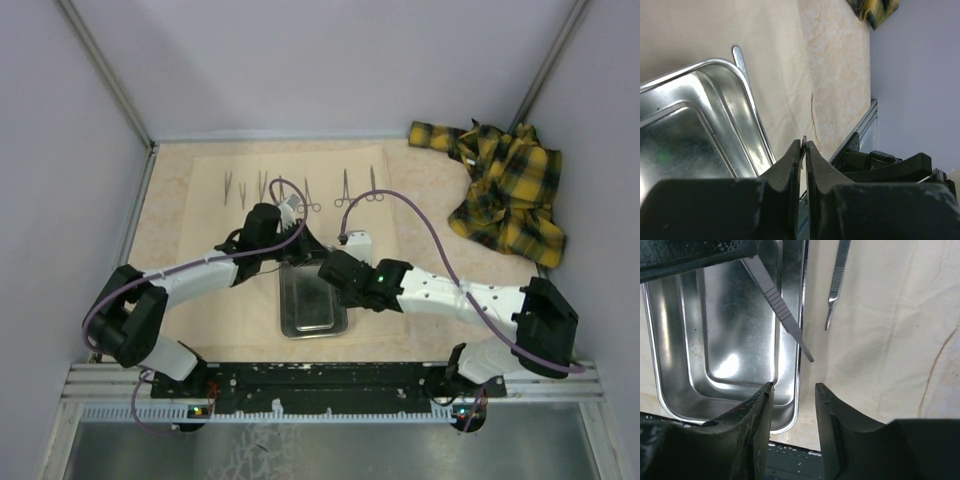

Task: Open and lay out the surgical kit
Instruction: Place the medical item in the surgical kit, then move the container from the surgical kit.

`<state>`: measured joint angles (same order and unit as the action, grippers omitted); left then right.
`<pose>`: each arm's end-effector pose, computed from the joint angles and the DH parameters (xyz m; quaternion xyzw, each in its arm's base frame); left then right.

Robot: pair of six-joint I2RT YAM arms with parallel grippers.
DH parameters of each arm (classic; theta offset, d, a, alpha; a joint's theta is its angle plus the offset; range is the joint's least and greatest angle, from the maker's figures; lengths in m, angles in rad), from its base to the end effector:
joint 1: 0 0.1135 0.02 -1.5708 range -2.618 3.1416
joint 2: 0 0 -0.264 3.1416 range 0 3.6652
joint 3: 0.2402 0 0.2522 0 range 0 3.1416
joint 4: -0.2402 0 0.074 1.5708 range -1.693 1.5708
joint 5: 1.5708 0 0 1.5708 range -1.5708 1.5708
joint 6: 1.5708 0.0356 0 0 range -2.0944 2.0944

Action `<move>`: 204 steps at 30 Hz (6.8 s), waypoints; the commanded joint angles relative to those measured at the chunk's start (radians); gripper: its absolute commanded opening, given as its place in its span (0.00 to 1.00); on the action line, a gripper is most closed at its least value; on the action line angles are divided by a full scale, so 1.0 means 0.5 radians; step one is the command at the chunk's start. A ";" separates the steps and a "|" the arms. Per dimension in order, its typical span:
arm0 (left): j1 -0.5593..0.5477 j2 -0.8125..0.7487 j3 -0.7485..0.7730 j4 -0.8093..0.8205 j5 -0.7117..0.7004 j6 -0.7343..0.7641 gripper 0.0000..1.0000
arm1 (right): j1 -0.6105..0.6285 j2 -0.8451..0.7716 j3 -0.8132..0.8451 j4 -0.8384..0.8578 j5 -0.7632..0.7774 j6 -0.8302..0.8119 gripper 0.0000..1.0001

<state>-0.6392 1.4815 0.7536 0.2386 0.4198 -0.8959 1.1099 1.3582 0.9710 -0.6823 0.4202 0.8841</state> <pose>0.2428 -0.1985 0.2082 -0.0009 0.8453 -0.4782 0.2383 0.1308 0.2309 0.2412 -0.0553 0.9472 0.0941 0.3014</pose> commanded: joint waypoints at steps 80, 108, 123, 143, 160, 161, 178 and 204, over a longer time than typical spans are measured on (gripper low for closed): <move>0.308 -0.596 0.231 -0.823 0.226 0.547 0.47 | -0.839 -0.062 -0.322 0.475 -0.799 -0.747 0.00; 0.479 -0.687 0.140 -0.867 0.293 0.607 0.47 | -0.957 0.410 -0.090 0.406 -0.741 -0.842 0.00; 0.484 -0.694 0.162 -0.893 0.299 0.614 0.47 | -0.996 0.481 -0.053 0.341 -0.658 -0.878 0.05; 0.495 -0.810 0.322 -1.085 0.262 0.650 0.48 | -0.897 -0.001 0.009 0.206 -0.778 -0.722 0.30; 0.545 -1.055 0.443 -1.321 0.217 0.693 0.49 | -0.581 0.403 0.171 0.305 -0.708 -0.510 0.31; 0.549 -1.059 0.440 -1.322 0.222 0.696 0.49 | -0.574 0.417 0.174 0.311 -0.707 -0.498 0.31; 0.689 -1.098 0.385 -1.339 0.343 0.742 0.50 | -0.421 0.656 0.263 0.430 -0.768 -0.227 0.31; 0.741 -1.166 0.321 -1.226 -0.719 0.972 0.99 | -1.411 -0.402 0.051 0.002 -0.314 -0.914 0.78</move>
<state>-0.2737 0.9138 0.9512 -0.4397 0.2569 -0.4751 0.5442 1.1992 1.0313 -0.6971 0.2665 0.5774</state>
